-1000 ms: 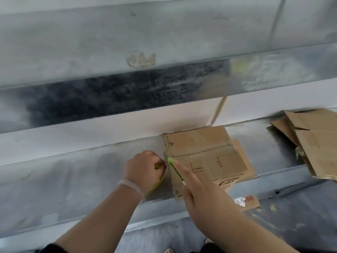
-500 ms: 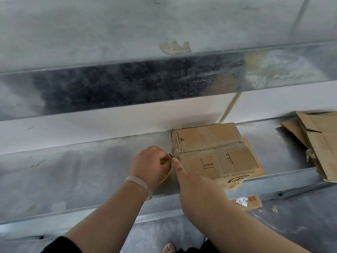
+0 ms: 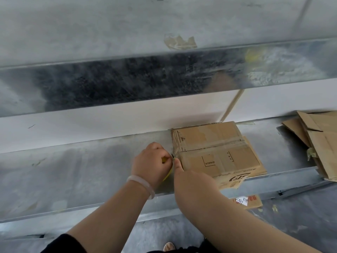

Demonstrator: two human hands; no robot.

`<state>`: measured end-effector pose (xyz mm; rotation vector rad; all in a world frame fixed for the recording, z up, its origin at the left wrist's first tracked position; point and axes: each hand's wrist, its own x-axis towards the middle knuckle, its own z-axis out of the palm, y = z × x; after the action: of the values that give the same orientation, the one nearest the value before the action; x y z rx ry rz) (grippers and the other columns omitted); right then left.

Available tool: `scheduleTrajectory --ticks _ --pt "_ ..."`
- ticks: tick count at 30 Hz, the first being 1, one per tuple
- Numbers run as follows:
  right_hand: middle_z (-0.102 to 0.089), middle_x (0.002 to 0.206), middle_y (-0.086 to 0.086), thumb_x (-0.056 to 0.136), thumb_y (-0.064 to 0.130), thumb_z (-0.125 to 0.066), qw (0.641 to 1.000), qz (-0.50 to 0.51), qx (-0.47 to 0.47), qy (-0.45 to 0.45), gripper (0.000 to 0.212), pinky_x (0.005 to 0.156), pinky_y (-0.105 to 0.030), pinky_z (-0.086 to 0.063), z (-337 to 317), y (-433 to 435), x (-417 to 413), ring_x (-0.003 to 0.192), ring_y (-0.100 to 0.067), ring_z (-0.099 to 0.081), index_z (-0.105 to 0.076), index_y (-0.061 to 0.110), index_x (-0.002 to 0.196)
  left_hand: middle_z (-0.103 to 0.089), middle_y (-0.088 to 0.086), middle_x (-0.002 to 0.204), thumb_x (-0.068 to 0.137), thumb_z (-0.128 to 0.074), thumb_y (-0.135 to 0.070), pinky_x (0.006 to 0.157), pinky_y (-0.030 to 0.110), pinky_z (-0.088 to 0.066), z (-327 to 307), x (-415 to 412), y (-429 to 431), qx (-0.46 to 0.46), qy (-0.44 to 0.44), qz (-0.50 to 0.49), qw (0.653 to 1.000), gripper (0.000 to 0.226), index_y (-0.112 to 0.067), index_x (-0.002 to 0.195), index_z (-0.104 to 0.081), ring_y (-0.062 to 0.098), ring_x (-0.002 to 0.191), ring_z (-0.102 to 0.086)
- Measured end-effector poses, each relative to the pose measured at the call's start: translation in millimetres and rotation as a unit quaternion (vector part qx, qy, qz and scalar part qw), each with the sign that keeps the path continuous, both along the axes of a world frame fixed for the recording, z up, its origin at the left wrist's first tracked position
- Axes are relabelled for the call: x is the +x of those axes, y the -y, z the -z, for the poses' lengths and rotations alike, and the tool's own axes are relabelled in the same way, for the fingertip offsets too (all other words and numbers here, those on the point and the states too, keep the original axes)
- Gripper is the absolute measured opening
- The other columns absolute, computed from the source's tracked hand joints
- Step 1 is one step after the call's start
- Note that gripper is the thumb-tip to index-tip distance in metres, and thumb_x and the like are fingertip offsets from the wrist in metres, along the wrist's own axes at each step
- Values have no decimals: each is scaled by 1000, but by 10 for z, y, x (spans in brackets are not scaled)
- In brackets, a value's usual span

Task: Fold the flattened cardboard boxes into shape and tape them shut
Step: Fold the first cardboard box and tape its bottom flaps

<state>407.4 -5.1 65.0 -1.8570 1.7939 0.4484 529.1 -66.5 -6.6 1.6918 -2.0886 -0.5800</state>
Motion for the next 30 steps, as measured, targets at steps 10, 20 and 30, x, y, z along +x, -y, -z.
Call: scheduleTrajectory --ticks 10,20,30 --pt "-60 123 -14 97 4 -36 1000 -14 -9 -1 78 70 -38 -41 27 -1 -19 106 -33 -60 14 17 155 -48 -11 94 84 -65 -34 72 36 -52 19 -7 -26 -12 -14 -13 1000 16 -22 79 -74 12 80 -56" --pt "-60 125 -12 95 2 -42 999 -37 9 16 83 72 -36 -42 -2 -68 -158 108 -32 -60 11 22 156 -45 -7 96 86 -66 -27 76 23 -40 35 65 -5 -23 -28 -36 999 13 -21 87 -77 10 86 -51" --pt "-50 65 16 98 38 -29 926 49 -282 245 61 46 -18 -47 -7 -307 -891 51 -6 -54 5 63 141 -53 -6 89 71 -82 -29 68 32 -43 73 351 92 -149 102 -79 980 8 -30 70 -73 17 66 -58"
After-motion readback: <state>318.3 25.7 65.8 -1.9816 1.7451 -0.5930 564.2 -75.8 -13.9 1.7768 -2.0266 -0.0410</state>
